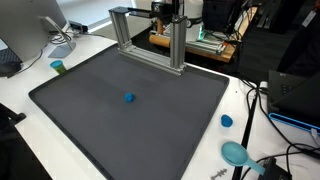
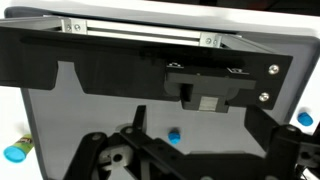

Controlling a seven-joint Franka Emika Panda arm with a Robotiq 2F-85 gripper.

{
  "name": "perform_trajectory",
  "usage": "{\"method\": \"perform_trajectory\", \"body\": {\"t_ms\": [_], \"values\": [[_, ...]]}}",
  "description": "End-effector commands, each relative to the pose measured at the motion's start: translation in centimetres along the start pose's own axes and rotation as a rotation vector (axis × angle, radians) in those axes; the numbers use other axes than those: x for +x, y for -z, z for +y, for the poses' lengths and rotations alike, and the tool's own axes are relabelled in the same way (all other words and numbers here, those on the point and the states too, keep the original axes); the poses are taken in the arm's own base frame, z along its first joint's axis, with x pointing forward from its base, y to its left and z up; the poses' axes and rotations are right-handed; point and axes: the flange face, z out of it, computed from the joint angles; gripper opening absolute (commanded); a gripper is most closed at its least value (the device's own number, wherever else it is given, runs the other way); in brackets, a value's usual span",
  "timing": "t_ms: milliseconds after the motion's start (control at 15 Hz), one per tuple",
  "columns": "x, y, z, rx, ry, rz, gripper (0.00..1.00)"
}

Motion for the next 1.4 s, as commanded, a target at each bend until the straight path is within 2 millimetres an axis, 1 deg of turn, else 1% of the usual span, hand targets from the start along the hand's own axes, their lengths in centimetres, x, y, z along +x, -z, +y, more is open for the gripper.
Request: {"method": "perform_trajectory", "body": {"t_ms": [0, 133, 467, 533, 867, 933, 1000, 1267, 1333], "values": [[-0.2, 0.0, -0.1, -0.001, 0.001, 0.004, 1.00], [-0.3, 0.1, -0.1, -0.002, 0.002, 0.007, 1.00], [-0.9, -0.6, -1.6, 0.018, -0.101, 0.072, 1.00], [-1.0, -1.0, -2.0, 0.013, -0.113, 0.088, 1.00], [-0.7, -4.1, -3.7, -0.060, -0.213, 0.119, 1.00], [-0.2, -3.3, -3.2, -0.036, -0.170, 0.099, 1.00], [-0.3, -3.7, -3.5, -0.040, -0.172, 0.094, 1.00], [-0.3, -3.6, -3.4, -0.038, -0.173, 0.096, 1.00], [-0.2, -3.9, -3.5, -0.032, -0.158, 0.091, 1.00]]}}
